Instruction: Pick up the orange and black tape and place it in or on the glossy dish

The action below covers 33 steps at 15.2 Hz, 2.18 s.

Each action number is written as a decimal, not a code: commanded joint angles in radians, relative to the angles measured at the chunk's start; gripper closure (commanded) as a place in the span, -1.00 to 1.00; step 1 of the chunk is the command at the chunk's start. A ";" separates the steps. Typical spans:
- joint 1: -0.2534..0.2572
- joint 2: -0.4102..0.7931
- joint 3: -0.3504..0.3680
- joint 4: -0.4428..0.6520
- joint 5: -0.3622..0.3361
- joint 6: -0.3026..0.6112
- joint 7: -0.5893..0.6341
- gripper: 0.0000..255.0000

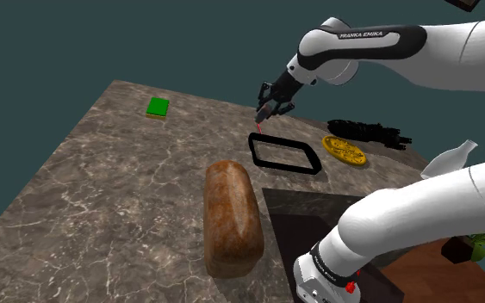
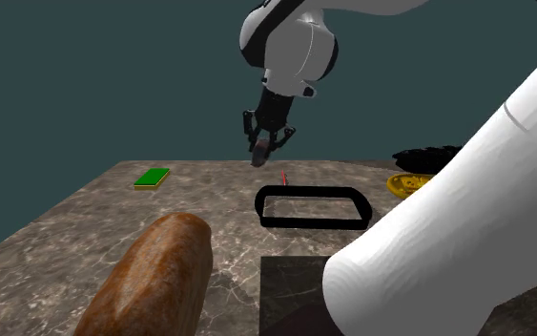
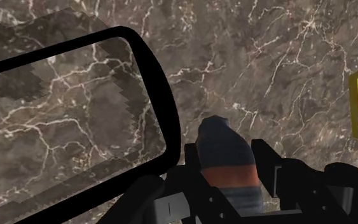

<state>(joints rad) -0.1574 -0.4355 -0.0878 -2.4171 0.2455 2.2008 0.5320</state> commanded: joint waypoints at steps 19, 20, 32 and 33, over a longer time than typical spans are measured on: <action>-0.118 -0.211 -0.180 -0.242 -0.089 -0.015 -0.221 1.00; -0.117 -0.206 -0.182 -0.252 -0.087 0.000 -0.226 1.00; -0.109 -0.176 -0.195 -0.300 -0.076 0.076 -0.250 1.00; -0.109 -0.176 -0.195 -0.300 -0.076 0.076 -0.250 -1.00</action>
<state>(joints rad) -0.2669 -0.6110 -0.2827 -2.7169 0.1692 2.2767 0.2821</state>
